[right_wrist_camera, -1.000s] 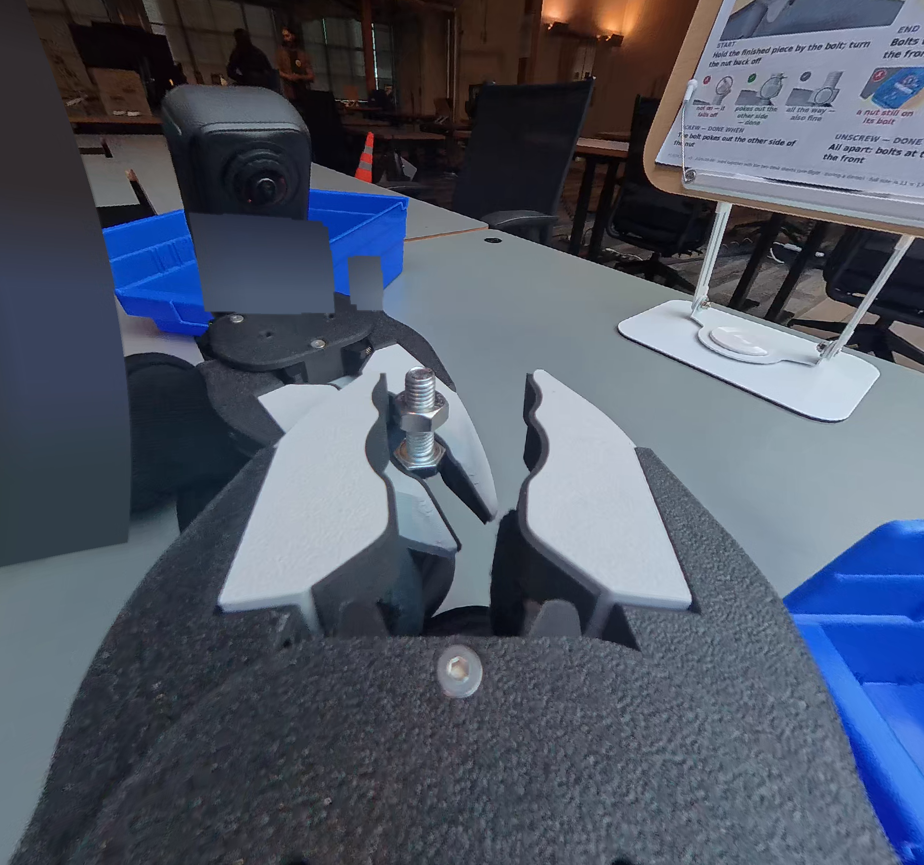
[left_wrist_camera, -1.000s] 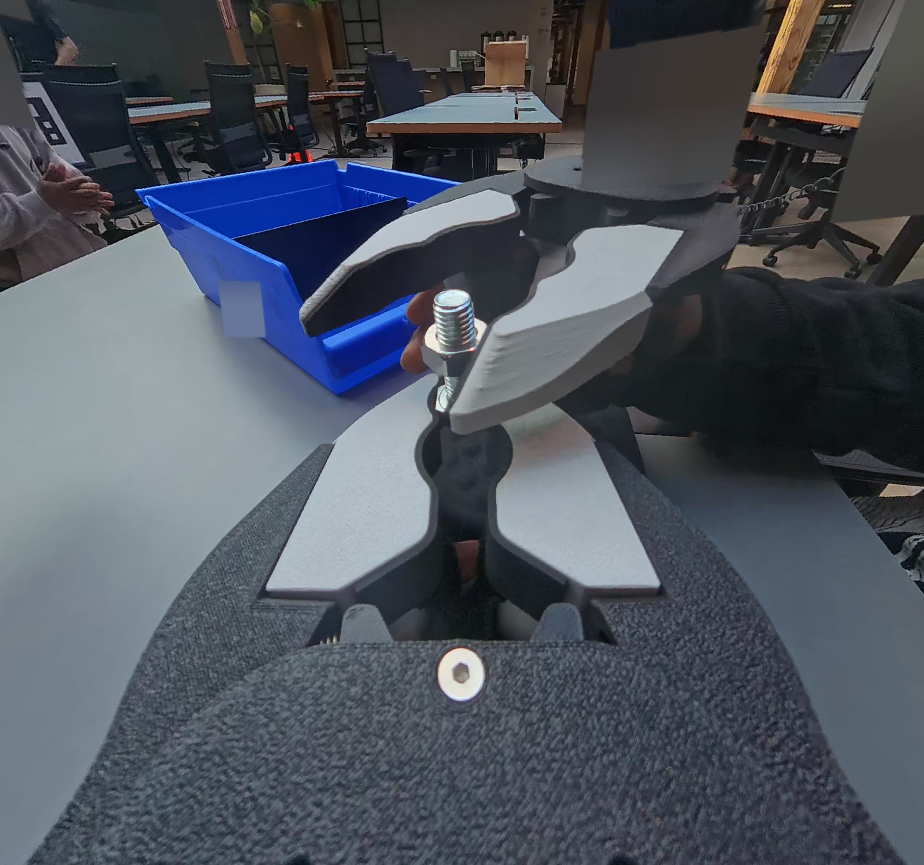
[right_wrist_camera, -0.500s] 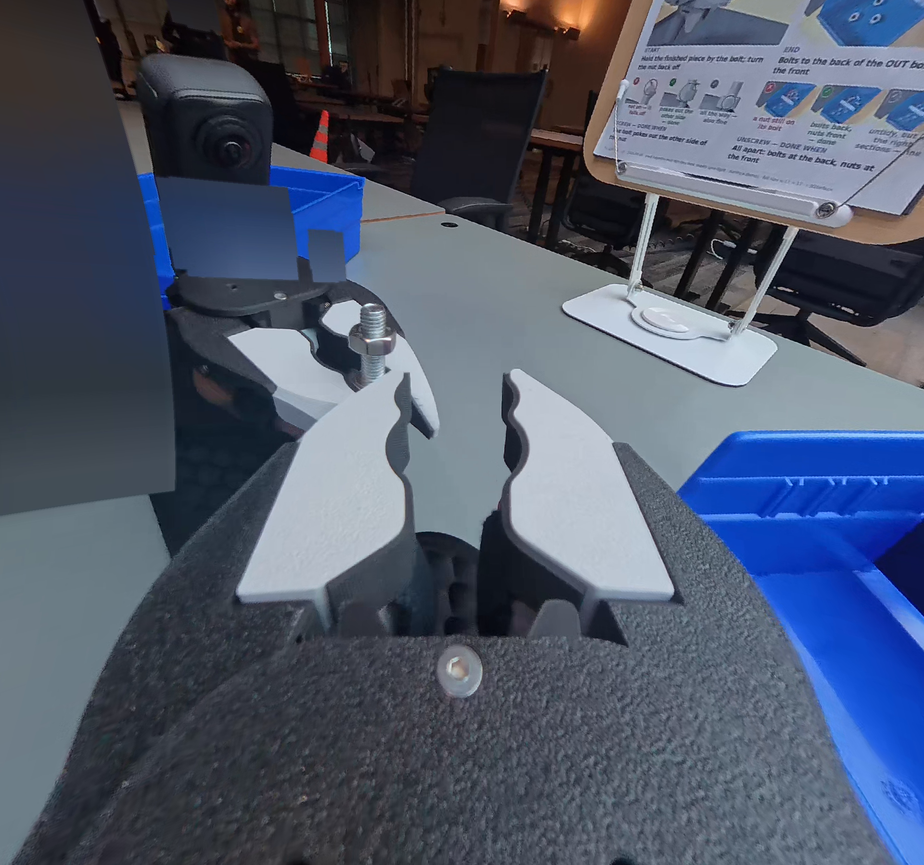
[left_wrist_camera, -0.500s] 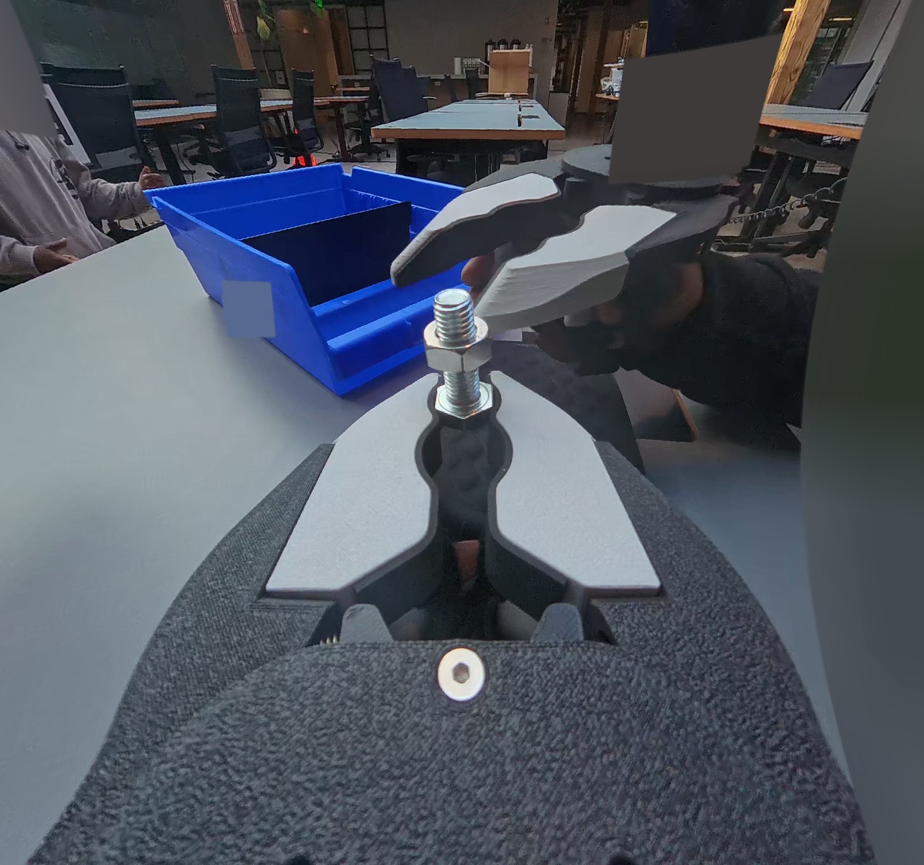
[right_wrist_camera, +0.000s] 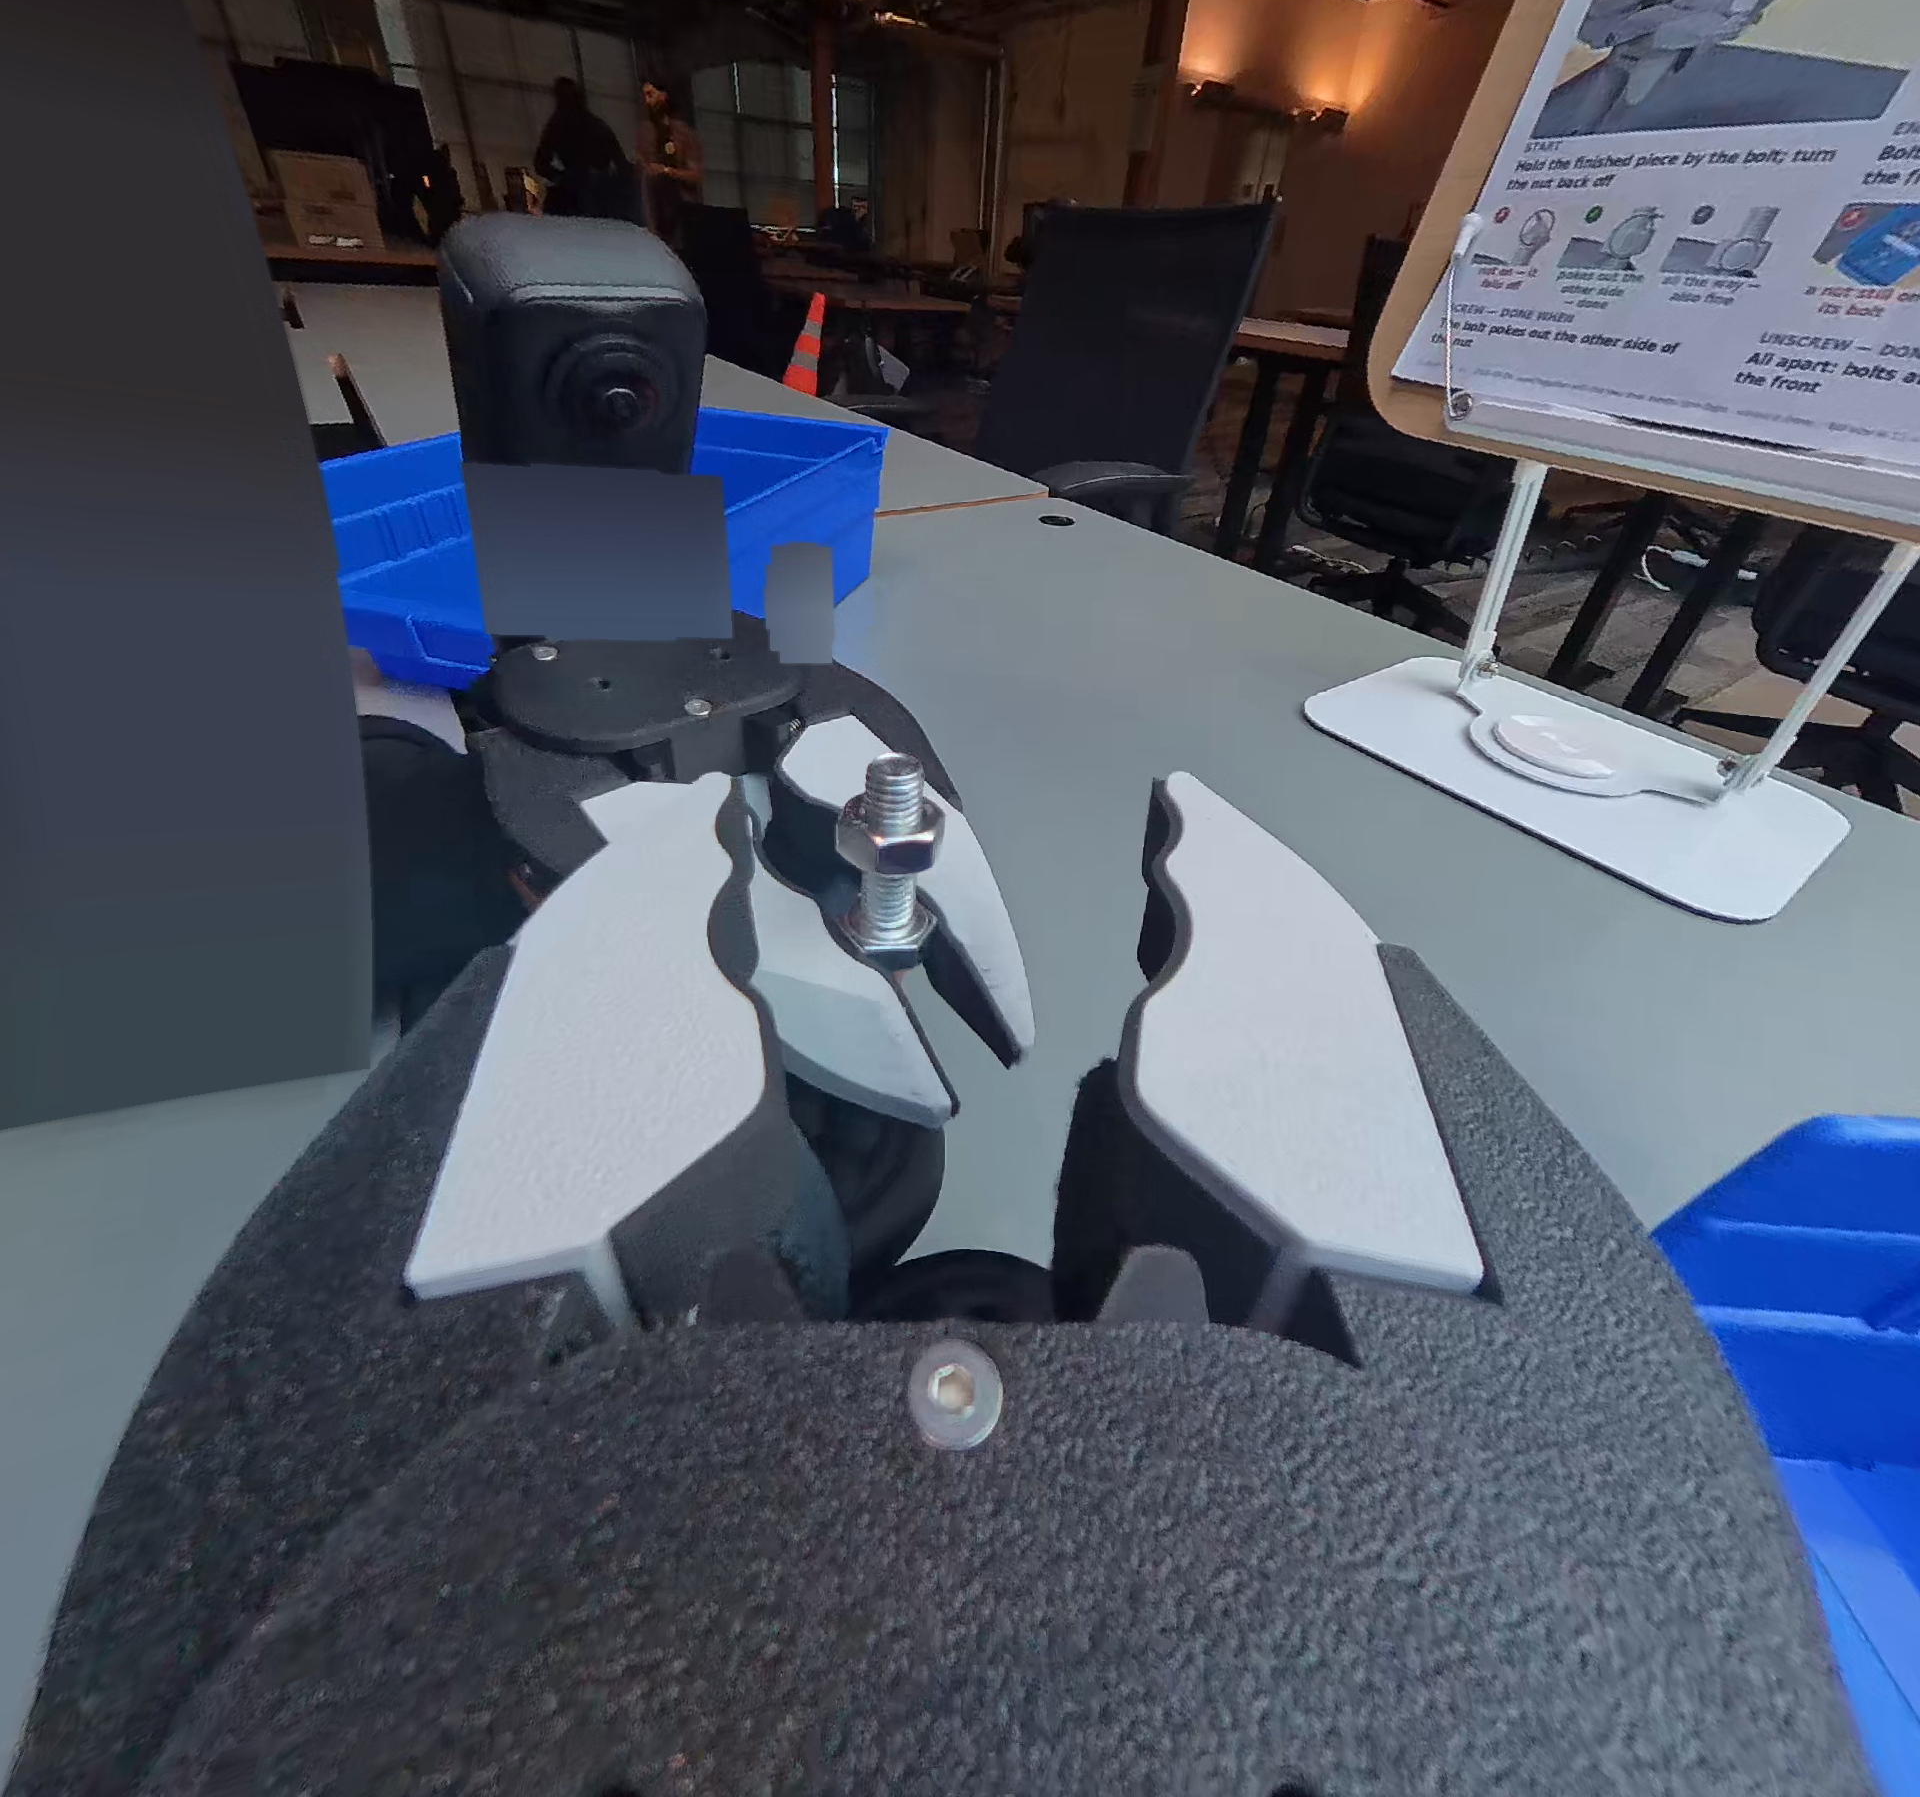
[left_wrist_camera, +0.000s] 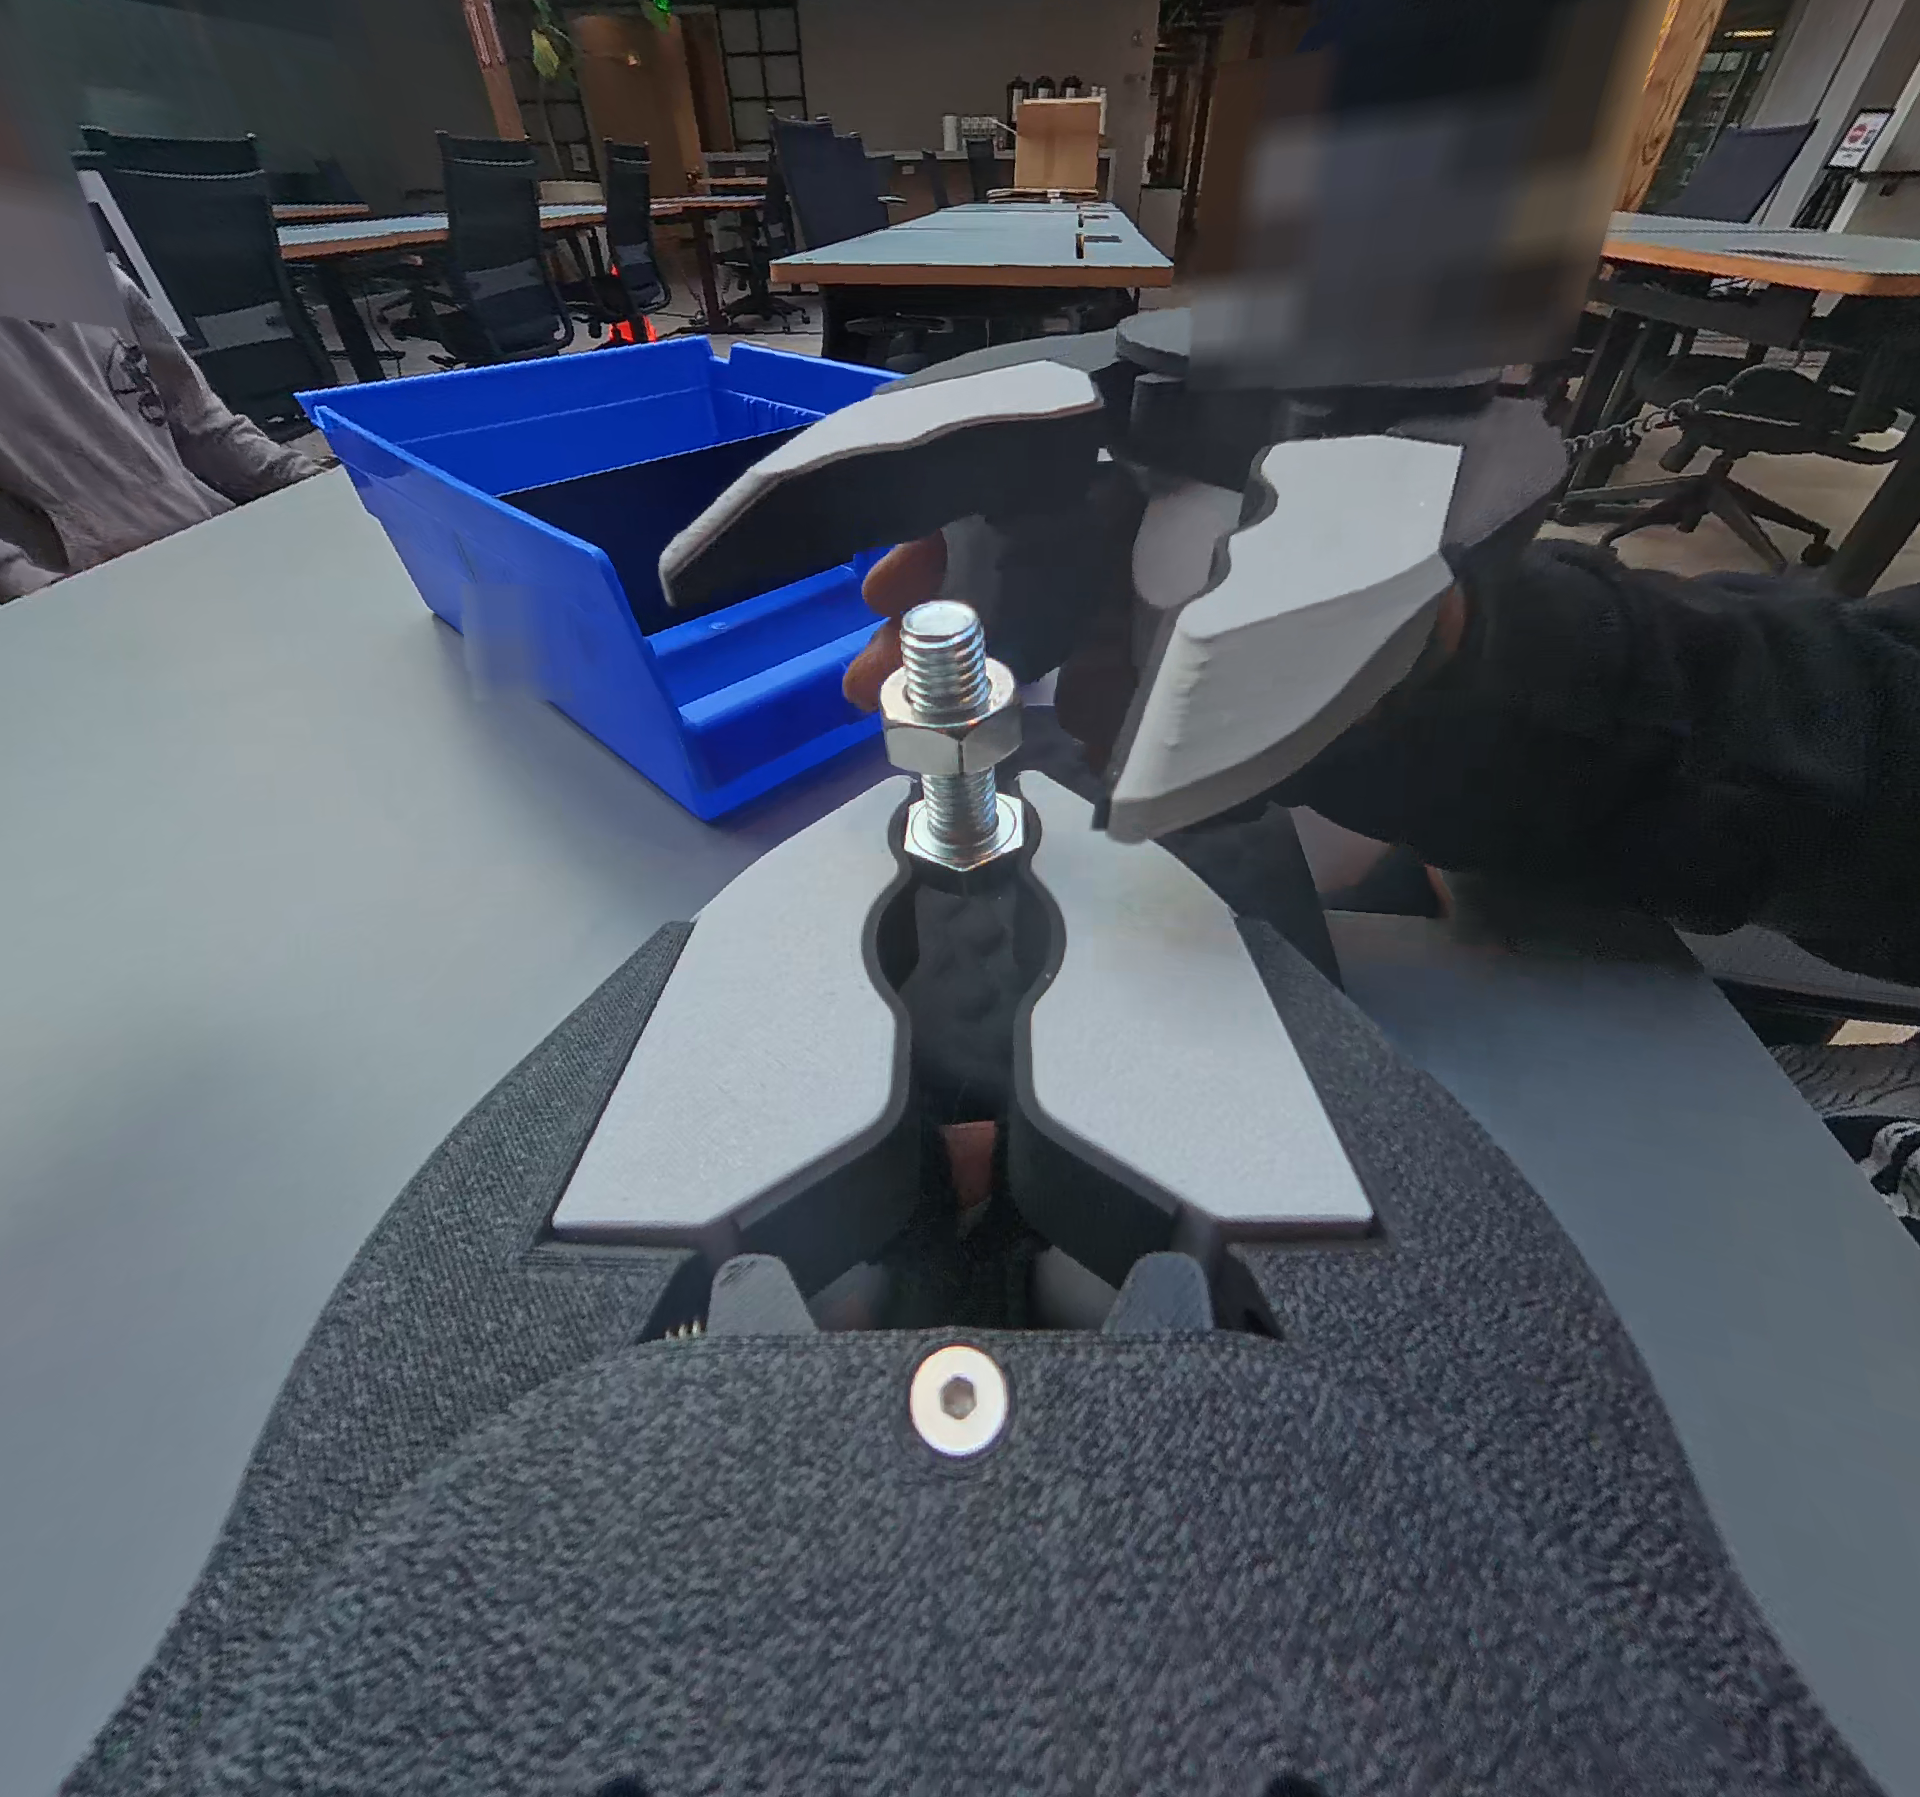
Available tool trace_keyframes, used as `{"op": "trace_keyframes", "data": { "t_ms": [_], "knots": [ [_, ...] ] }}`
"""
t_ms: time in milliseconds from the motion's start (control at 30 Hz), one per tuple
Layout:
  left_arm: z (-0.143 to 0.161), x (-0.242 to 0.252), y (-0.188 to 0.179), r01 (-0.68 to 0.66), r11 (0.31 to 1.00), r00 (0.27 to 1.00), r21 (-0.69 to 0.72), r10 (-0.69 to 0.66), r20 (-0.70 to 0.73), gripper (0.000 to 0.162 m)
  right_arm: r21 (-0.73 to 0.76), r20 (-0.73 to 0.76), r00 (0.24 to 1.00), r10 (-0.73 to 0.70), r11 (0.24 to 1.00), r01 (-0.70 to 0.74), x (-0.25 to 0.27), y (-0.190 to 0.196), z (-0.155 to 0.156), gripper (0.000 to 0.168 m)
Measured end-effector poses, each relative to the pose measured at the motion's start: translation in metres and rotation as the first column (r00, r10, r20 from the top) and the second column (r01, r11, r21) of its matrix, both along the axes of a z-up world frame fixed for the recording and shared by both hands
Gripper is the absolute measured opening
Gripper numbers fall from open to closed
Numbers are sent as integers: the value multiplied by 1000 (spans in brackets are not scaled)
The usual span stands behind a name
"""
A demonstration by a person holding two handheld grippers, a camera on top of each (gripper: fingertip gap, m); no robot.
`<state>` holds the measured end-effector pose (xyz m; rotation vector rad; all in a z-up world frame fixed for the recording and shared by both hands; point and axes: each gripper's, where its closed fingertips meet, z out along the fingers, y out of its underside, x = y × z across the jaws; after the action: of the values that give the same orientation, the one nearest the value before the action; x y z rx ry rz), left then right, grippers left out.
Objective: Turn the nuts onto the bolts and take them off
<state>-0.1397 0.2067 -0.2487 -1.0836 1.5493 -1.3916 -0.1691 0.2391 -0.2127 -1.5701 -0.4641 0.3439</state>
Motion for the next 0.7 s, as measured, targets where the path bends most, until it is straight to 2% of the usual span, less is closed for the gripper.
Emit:
{"op": "trace_keyframes", "data": {
  "t_ms": [233,533,700],
  "knots": [
    [0,0,-1,2,1000,1000,3,-2,1,13,-24,34,999,-35,999,36,-2,11,-7,63],
    [0,0,0,-2,1000,1000,-1,2,-1,13,-9,33,997,-71,997,72,20,-6,-5,61],
    [1,-1,1,-2,1000,1000,-7,2,5,13,1,61,990,-128,992,129,39,-15,-5,39]
  ]
}}
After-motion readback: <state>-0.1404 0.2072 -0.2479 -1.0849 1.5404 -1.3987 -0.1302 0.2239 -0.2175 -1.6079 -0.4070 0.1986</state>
